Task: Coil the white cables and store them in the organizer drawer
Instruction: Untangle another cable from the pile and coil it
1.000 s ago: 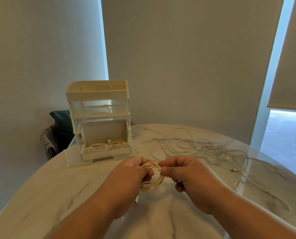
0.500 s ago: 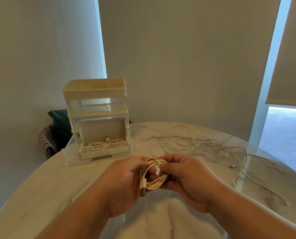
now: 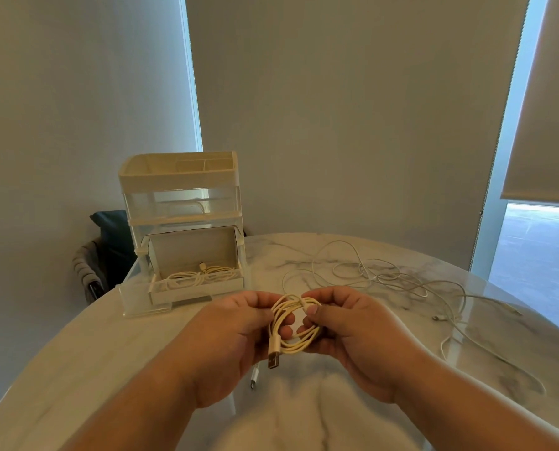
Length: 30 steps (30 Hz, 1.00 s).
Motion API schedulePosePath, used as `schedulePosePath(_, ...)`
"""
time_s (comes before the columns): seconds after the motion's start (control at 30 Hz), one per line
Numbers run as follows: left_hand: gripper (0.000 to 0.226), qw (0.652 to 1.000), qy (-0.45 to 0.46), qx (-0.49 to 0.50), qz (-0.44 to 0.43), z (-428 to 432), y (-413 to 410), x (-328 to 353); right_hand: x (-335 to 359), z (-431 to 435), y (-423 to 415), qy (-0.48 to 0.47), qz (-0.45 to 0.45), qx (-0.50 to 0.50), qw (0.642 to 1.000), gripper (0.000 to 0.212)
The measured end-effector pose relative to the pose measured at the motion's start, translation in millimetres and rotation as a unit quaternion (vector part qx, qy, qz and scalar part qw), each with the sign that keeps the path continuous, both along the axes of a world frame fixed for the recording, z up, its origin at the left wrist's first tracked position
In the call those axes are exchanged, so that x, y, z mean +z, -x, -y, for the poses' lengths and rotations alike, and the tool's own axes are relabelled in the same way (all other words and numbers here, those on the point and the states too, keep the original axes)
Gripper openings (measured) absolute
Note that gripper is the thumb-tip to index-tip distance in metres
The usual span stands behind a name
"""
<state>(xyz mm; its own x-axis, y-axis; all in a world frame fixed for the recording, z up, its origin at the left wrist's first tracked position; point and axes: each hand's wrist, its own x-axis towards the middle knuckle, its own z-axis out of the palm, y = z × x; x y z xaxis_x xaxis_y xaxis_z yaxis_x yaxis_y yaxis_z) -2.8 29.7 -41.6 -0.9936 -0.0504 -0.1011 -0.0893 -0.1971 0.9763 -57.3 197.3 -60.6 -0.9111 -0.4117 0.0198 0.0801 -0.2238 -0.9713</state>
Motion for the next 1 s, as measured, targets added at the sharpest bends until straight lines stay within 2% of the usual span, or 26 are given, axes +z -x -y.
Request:
schedulePosePath(0.13,0.024,0.995,0.082,0.059,-0.012,-6,1,-8,-1,2,-2,-0.007,-0.009,0.007,1.000,0.010)
schedulePosePath(0.33,0.020,0.992,0.117,0.047,-0.030,-17,-2,-11,-7,6,-2,-0.023,-0.030,-0.013,0.999,0.012)
schedulePosePath(0.43,0.012,0.981,0.180,0.013,-0.075,-18,-4,-15,-7,6,-2,-0.024,-0.047,-0.020,0.998,0.012)
schedulePosePath(0.53,0.020,0.966,0.237,0.052,-0.092,-18,-4,-17,-7,7,-4,-0.027,-0.062,-0.027,0.997,0.012)
schedulePosePath(0.67,0.018,0.964,0.229,0.093,-0.103,-18,-2,-17,-8,8,-3,-0.028,-0.070,-0.040,0.996,0.012)
schedulePosePath(0.8,0.029,0.966,0.213,0.077,-0.124,-19,-1,-15,-9,6,1,-0.037,-0.066,-0.028,0.997,0.013)
schedulePosePath(0.93,0.035,0.970,0.199,0.065,-0.126,-18,-1,-15,-6,1,4,-0.040,-0.012,0.038,0.998,0.012)
schedulePosePath(1.0,0.039,0.979,0.164,0.057,-0.110,-19,0,-14,-4,0,5,-0.019,0.017,0.072,0.997,0.015)
